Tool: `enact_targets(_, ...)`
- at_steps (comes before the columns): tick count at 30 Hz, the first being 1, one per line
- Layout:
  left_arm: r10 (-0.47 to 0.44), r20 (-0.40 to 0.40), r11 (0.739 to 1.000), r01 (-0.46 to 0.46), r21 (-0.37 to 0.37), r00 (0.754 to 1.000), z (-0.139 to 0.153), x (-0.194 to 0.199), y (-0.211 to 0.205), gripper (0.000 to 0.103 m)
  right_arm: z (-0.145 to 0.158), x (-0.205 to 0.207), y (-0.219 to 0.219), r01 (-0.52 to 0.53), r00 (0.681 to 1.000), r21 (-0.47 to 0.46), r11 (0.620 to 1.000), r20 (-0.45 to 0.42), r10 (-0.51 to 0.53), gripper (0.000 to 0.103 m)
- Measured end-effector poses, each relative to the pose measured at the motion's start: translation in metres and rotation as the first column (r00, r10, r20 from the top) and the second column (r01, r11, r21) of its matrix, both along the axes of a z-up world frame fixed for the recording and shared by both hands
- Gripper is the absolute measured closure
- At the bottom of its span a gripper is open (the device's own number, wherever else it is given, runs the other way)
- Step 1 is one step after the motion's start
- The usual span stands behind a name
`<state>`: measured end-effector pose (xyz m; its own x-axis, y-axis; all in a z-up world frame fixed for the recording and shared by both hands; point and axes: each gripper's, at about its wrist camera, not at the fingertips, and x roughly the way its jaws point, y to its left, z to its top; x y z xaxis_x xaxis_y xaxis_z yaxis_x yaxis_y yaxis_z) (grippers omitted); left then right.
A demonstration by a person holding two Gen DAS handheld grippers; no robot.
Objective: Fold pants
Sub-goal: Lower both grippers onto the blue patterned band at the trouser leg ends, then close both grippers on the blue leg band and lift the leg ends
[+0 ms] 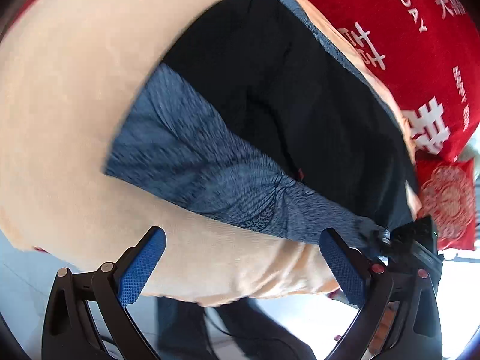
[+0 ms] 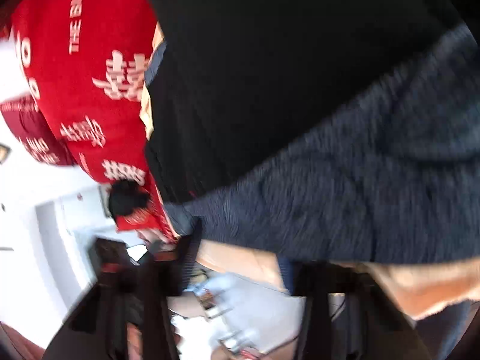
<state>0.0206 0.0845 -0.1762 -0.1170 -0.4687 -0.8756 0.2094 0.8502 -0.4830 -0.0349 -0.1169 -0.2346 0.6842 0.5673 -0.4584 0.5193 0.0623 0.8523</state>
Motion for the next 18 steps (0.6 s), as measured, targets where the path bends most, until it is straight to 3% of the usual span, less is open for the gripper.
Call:
enact_targets(3,0.058,0.002,0.995,-0.057,-0.083,0.998,0.001,0.003,-0.016,0.002,0.032,0.002,-0.002,-0.027,0.994,-0.022,0.999,0.108,0.029,0.093)
enact_targets(4,0.078,0.006,0.992,-0.077,-0.102,0.997,0.001,0.005,-0.020,0.008,0.041,0.002,-0.003,-0.043,0.990,-0.023,0.999,0.134,0.045,0.093)
enact_targets(5,0.097,0.004,0.989,-0.096,-0.117,0.995,0.000,0.010,-0.027,0.027,0.046,0.002,-0.001,-0.055,0.988,-0.027,0.998,0.146,0.058,0.093)
enact_targets(6,0.101,-0.002,0.989,-0.101,-0.107,0.995,-0.003,0.013,-0.030,0.036,0.052,0.002,0.000,-0.079,0.985,-0.038,0.996,0.153,0.084,0.093)
enact_targets(8,0.110,0.001,0.989,-0.110,-0.094,0.994,-0.006,0.017,-0.032,0.044,0.051,-0.001,0.000,-0.122,0.984,-0.050,0.991,0.127,0.128,0.092)
enact_targets(12,0.067,0.022,0.995,-0.065,-0.071,0.997,-0.001,0.016,-0.035,0.045,0.029,-0.027,-0.015,-0.114,0.993,-0.092,0.989,-0.004,0.114,0.087)
enact_targets(16,0.029,0.022,0.998,-0.028,-0.050,0.999,-0.001,0.017,-0.038,0.045,0.011,-0.072,-0.044,0.024,0.997,-0.114,0.993,-0.072,-0.032,0.058)
enact_targets(18,0.021,0.022,0.999,-0.020,-0.044,1.000,-0.002,0.018,-0.037,0.045,0.002,-0.089,-0.051,0.111,0.992,-0.068,0.992,-0.059,-0.115,0.058)
